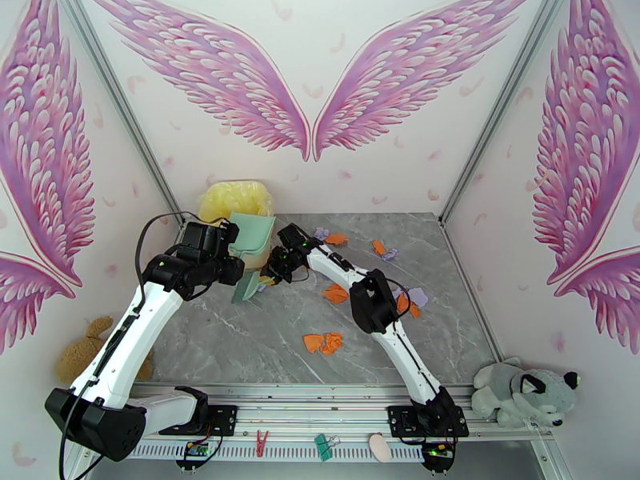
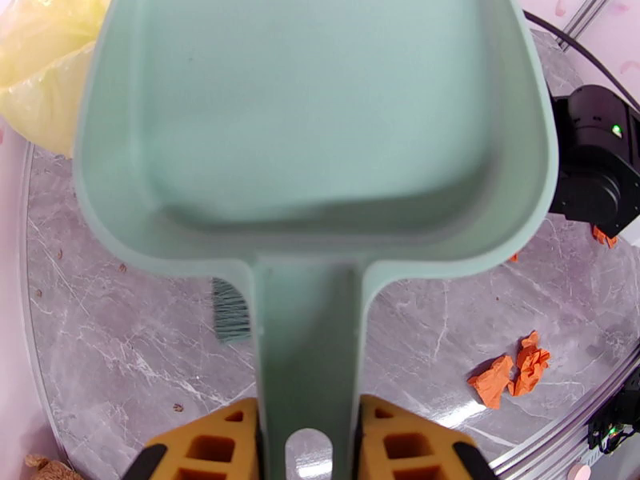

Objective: Sweep away the paper scraps from the table

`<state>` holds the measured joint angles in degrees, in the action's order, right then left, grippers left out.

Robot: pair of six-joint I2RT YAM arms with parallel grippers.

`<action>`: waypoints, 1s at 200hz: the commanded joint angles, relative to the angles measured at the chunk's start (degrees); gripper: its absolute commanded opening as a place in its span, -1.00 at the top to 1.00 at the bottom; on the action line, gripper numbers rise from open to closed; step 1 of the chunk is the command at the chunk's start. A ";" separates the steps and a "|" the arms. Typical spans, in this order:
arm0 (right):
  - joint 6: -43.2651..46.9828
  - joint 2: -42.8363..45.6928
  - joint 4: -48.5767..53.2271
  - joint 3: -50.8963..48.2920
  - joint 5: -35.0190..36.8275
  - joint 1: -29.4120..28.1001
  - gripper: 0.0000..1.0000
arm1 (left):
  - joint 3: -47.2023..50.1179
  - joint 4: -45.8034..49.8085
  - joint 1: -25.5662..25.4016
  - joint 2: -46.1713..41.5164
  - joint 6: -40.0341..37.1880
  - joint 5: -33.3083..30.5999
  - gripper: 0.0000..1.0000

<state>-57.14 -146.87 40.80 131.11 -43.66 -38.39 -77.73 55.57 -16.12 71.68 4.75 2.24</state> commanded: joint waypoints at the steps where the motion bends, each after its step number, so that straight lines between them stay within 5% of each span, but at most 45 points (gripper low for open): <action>1: 2.78 3.95 3.80 -2.87 2.68 0.48 1.00 | 0.84 -1.61 0.39 -1.02 -0.01 0.62 1.00; 70: 17.76 15.69 13.49 -17.28 10.84 6.29 1.00 | 0.85 -0.34 0.39 -1.75 -0.78 0.91 1.00; 130: 26.17 31.55 17.63 -32.39 16.68 18.83 1.00 | 0.13 1.58 0.38 -2.16 -2.38 0.42 1.00; 200: 17.37 33.08 12.04 -22.48 8.42 21.70 1.00 | -0.03 2.65 0.17 -3.12 -2.29 0.66 1.00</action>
<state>-34.00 -113.25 56.90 103.31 -31.16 -14.94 -77.45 57.25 -16.12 70.35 3.01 2.33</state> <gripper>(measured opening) 0.129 0.287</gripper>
